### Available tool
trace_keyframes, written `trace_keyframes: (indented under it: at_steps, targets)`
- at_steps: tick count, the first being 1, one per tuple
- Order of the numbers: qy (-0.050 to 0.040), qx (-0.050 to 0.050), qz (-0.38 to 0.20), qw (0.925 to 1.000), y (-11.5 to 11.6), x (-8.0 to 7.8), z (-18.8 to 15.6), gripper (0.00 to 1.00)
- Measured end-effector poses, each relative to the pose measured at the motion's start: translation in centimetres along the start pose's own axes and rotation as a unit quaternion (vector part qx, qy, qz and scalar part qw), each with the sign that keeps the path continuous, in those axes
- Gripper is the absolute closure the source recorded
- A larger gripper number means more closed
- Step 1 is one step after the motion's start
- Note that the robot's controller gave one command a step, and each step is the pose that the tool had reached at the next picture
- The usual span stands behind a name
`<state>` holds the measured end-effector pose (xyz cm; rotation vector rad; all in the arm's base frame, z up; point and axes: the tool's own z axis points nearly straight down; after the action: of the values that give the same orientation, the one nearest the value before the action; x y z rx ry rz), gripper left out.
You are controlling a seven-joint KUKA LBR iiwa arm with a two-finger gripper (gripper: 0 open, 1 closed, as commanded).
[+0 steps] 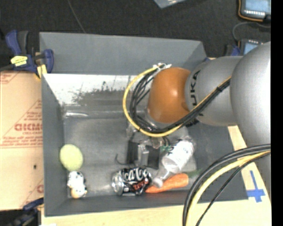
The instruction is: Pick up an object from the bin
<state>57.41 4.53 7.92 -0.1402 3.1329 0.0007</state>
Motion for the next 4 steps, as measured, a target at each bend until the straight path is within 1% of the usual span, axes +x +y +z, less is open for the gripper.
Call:
trace_keyframes:
  at_steps: [1, 2, 3, 4]
  targets:
    - [-0.0046, 0.002, -0.094, 0.9956, -0.6, -0.1, -0.5, 0.00]
    - [-0.0001, 0.000, -0.020, 0.9998, -3.8, 0.5, 0.7, 1.00]
    - [-0.0001, 0.000, -0.019, 0.9998, -3.8, 0.5, 0.7, 1.00]
    - [0.0015, -0.001, -0.013, 0.9999, -2.8, 1.3, -3.3, 1.00]
